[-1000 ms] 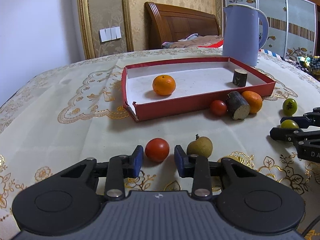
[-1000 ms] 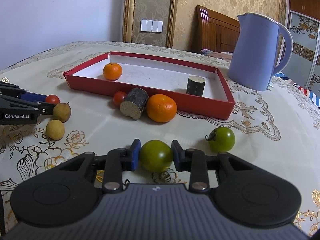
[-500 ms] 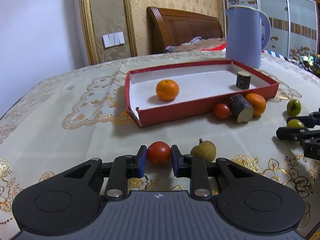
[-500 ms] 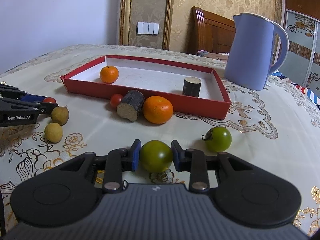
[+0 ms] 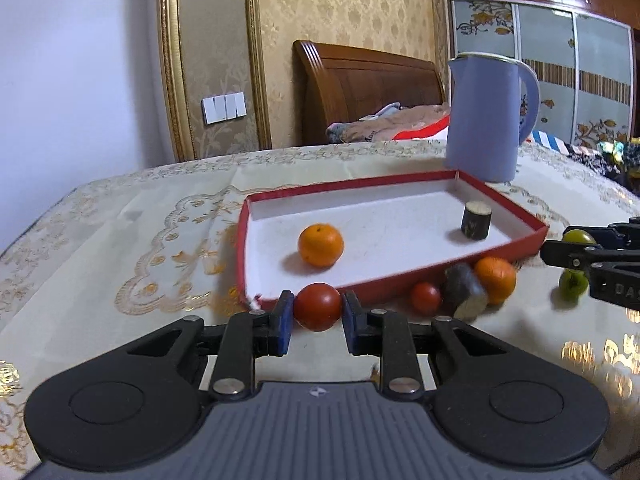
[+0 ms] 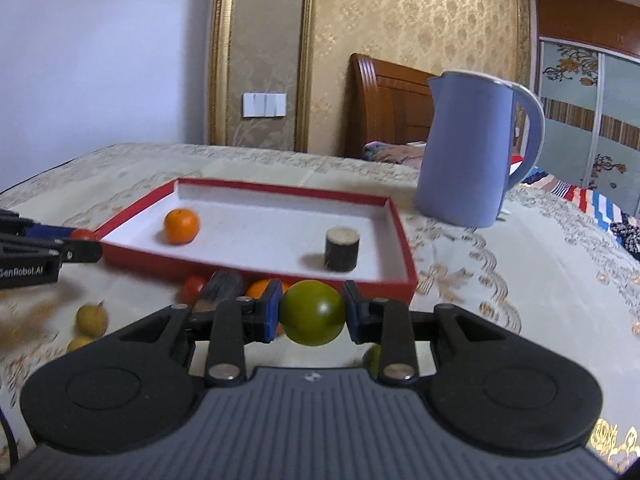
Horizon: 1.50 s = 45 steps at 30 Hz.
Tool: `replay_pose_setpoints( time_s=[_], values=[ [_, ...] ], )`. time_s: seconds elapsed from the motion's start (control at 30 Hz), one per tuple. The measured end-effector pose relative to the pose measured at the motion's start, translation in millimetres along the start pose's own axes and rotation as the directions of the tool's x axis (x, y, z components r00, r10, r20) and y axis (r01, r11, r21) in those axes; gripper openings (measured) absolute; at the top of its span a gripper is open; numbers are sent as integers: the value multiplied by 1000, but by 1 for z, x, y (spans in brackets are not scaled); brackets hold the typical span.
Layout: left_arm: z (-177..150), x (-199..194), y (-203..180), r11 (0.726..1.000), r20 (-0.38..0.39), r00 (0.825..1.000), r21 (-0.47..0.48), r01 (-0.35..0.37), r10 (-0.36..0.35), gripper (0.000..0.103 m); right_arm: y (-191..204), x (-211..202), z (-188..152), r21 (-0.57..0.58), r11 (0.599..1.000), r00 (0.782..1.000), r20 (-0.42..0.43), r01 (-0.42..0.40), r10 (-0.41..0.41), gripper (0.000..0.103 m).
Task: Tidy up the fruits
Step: 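Lower the tomato into the tray with the left gripper and open it while the right carries the lime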
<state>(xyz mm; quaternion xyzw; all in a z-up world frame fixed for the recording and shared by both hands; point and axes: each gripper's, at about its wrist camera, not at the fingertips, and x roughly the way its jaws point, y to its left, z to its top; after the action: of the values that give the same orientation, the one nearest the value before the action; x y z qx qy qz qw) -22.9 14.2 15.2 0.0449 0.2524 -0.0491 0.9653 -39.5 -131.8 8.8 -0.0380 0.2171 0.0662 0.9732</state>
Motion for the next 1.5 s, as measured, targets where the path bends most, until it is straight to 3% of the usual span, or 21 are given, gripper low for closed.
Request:
replay_pose_setpoints(
  time_s=[0.37, 0.9, 1.2, 1.5],
  values=[
    [27, 54, -1, 997, -68, 998, -70, -17, 12, 25, -2, 62, 25, 25, 999, 998, -52, 42, -41, 30],
    [27, 98, -2, 993, -148, 988, -105, -58, 42, 25, -4, 121, 25, 56, 995, 985, -162, 77, -67, 31],
    [23, 104, -8, 993, -101, 991, -65, -100, 93, 25, -11, 143, 26, 79, 989, 976, -186, 127, -110, 31],
    [22, 106, -2, 991, -103, 991, -97, -93, 83, 30, -11, 142, 24, 94, 987, 978, -177, 127, -109, 31]
  ],
)
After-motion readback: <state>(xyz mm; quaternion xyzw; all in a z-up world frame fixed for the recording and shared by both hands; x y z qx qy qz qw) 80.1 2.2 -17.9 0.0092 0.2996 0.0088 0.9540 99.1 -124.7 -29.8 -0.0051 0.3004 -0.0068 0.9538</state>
